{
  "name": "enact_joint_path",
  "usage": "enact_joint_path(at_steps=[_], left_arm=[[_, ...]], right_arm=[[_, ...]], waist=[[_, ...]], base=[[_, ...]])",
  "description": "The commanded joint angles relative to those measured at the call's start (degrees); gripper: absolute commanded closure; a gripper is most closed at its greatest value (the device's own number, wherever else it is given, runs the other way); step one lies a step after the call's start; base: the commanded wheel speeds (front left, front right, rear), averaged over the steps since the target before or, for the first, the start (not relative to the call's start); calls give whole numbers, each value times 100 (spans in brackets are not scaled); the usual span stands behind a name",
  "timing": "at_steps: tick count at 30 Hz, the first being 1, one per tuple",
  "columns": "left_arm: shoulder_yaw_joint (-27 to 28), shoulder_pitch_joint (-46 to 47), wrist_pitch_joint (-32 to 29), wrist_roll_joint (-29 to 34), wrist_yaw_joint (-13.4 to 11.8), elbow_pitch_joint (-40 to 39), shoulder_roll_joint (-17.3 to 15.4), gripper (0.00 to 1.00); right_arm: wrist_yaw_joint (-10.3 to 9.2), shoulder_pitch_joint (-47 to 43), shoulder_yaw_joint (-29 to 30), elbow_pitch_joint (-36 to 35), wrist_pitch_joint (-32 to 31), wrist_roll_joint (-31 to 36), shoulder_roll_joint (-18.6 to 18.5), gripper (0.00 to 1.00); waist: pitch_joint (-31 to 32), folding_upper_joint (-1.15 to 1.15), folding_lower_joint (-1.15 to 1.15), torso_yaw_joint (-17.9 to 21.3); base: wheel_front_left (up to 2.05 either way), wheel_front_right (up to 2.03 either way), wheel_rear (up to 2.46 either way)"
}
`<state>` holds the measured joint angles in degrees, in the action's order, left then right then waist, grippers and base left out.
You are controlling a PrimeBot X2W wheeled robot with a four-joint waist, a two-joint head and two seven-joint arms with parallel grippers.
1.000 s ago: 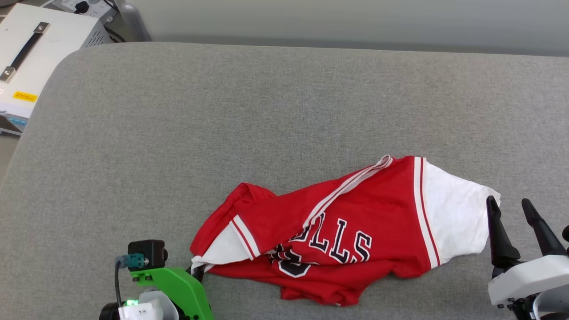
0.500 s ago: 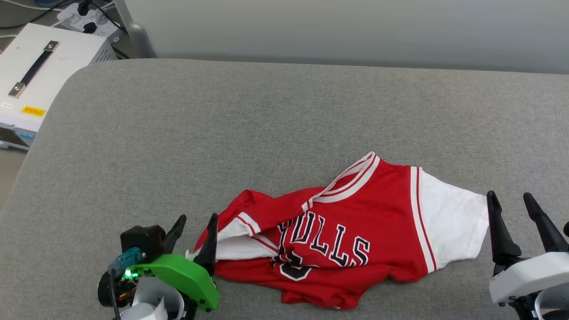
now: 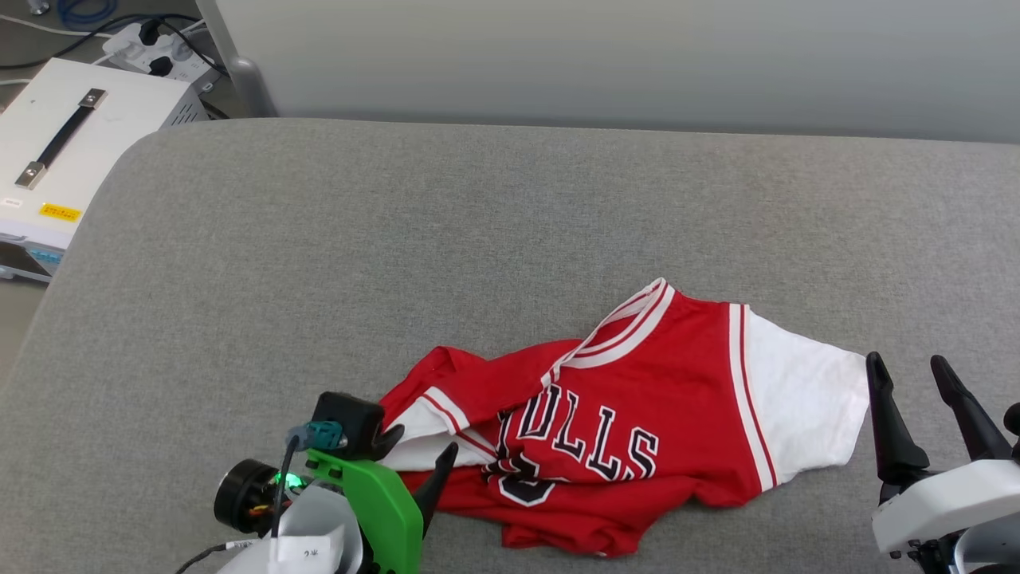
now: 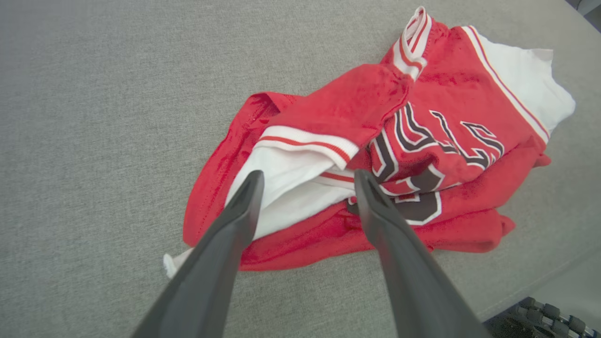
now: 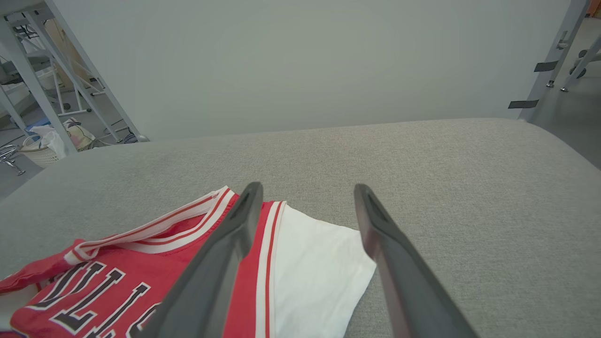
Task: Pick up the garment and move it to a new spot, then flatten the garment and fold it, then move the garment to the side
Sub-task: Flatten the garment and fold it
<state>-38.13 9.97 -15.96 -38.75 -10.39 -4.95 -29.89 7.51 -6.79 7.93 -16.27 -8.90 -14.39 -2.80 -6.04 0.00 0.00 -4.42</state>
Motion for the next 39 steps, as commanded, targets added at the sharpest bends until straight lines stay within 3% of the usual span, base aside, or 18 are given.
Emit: enact_joint_path(at_steps=[1, 7, 10, 11, 12, 13, 24, 28, 39], left_arm=[[-68, 156, -191, 61, 63, -43, -123, 0], [-376, 626, -944, 424, 228, 88, -492, 0], [-465, 689, -1330, 292, 323, 284, -539, 0], [-469, 707, -1442, 235, 343, 340, -560, 52], [-456, 726, -1489, 205, 346, 365, -576, 62], [-408, 761, -1478, 171, 334, 371, -572, 100], [241, 1113, -1007, 54, 158, 225, -764, 100], [514, 1578, -753, 60, 166, 366, -689, 100], [843, 2780, -298, -266, 544, 2343, -43, 100]], right_arm=[[-2, -40, -6, 16, -3, -56, -8, 0], [-2, 55, -80, 51, 13, -90, -8, 0], [-2, 106, -97, 74, 29, -109, -8, 0], [-2, 115, -97, 84, 32, -120, -8, 0], [-2, 121, -97, 89, 35, -126, -8, 0], [-2, 121, -74, 96, 48, -136, -8, 0], [-2, 61, 131, 183, 125, -244, -8, 0], [-2, 149, 94, 178, 98, -217, -8, 0], [-2, 480, -89, 221, 27, -128, -8, 0]], waist=[[-13, 0, 0, 8], [-158, 0, 0, 116], [-229, 0, 0, 193], [-252, 0, 0, 223], [-270, 0, 0, 246], [-288, 0, 0, 257], [-391, 0, 0, 298], [-484, 0, 0, 274], [-983, 0, 0, 498]], base=[[0, 0, 0], [0, 0, 0], [0, 0, 0], [0, 0, 0], [0, 0, 0], [0, 0, 0], [0, 0, 0], [0, 0, 0], [0, 0, 0]])
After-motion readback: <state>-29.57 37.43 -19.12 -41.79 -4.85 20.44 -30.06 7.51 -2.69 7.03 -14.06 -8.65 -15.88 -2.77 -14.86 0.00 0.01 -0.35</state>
